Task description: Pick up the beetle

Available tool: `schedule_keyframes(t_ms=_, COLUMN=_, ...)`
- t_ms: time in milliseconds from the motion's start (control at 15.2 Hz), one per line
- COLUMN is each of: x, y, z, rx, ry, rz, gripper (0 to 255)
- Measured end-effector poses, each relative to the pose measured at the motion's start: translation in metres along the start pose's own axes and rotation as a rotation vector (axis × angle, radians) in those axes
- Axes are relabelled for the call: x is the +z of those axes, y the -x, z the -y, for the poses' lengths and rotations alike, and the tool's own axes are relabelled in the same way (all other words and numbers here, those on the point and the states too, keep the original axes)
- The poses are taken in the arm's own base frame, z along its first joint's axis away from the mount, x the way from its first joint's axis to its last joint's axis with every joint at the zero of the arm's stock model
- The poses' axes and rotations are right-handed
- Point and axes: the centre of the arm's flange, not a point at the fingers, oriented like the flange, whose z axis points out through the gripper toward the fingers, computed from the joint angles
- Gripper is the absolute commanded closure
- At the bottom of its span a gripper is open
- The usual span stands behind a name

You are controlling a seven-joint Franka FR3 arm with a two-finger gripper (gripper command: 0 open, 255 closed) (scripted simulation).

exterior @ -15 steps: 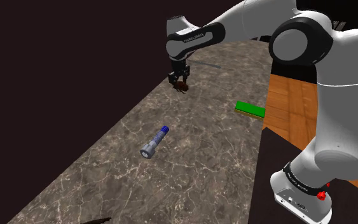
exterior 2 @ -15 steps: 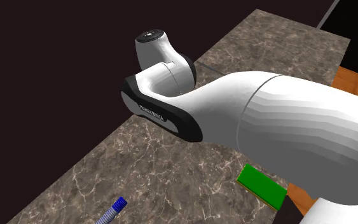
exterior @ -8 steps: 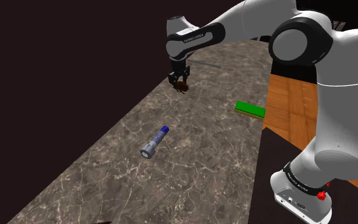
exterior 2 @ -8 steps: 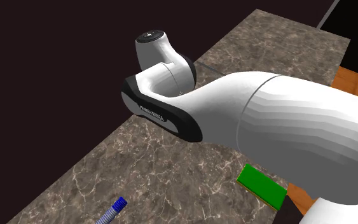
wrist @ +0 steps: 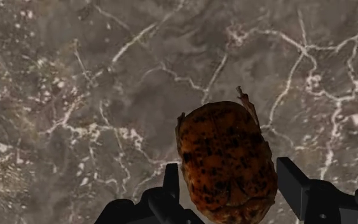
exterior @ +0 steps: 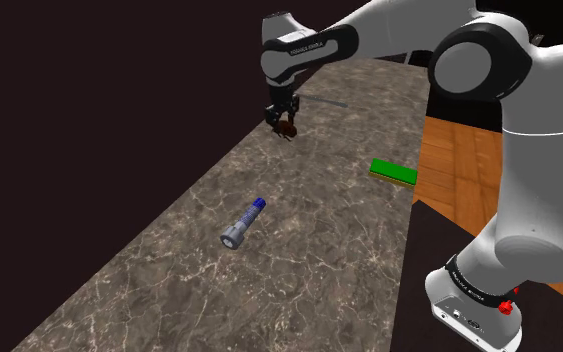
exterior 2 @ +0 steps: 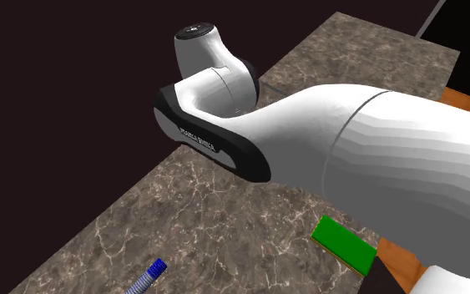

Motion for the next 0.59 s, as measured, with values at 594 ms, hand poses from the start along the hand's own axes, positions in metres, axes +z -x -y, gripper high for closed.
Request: schedule_keyframes(t_ms=594, x=-0.045, y=0.003, z=-0.003, rx=0.000, ry=0.000, rz=0.000, gripper=255)
